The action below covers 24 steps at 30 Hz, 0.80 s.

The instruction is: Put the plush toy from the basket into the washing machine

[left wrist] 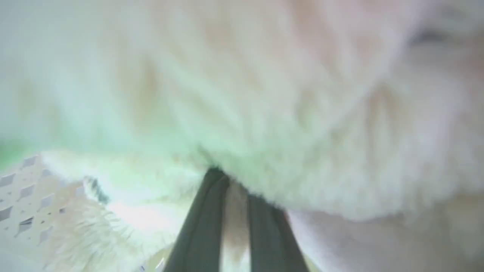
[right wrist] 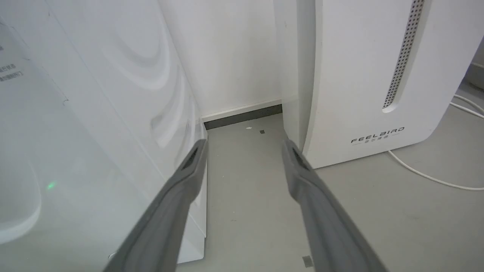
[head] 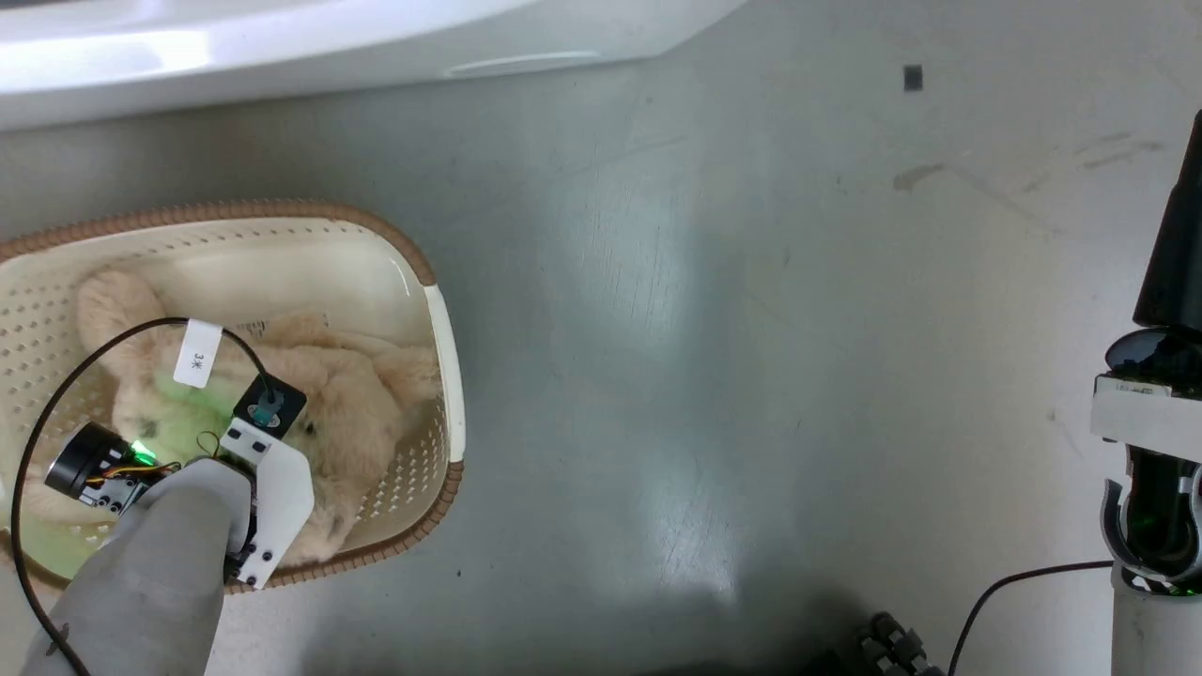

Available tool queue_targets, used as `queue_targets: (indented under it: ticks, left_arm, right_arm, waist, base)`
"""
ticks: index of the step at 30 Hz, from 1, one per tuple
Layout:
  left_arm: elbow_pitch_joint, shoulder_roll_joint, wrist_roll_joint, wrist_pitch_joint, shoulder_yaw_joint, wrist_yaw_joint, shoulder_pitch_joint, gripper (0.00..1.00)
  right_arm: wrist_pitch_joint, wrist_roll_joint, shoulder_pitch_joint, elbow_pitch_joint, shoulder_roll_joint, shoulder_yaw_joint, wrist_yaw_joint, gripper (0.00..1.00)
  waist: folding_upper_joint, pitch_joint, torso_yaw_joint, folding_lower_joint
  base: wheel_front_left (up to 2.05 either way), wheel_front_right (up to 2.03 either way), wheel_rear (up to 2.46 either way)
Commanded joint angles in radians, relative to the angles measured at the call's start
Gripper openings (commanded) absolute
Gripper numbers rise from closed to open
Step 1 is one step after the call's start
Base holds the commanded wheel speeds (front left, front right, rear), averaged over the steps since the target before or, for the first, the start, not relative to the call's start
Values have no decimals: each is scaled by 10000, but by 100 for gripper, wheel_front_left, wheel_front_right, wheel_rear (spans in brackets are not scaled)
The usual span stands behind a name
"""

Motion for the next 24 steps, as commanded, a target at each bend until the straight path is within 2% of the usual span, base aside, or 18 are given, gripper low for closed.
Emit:
queue_targets:
  ticks: [1,19,24]
  left_arm:
    - [21,8,-51,-168,-7,0,-58,0]
    - [21,-662,-955,-3186,198,-91,1217,0]
    - [-55,-880,-1252,-3625,343,-96,1434,0]
  right_arm:
    - [-47,8,-85,43,-6,-11,-7,100]
    - [-47,-273,1168,1025,-6,-234,-7,100]
    - [-47,-283,1664,1268,-6,-389,-7,100]
  waist:
    - [0,-209,22,-1]
    - [0,-3497,919,-1]
    - [0,-4428,1242,-1]
  base:
    - [0,0,0]
    - [0,0,0]
    - [0,0,0]
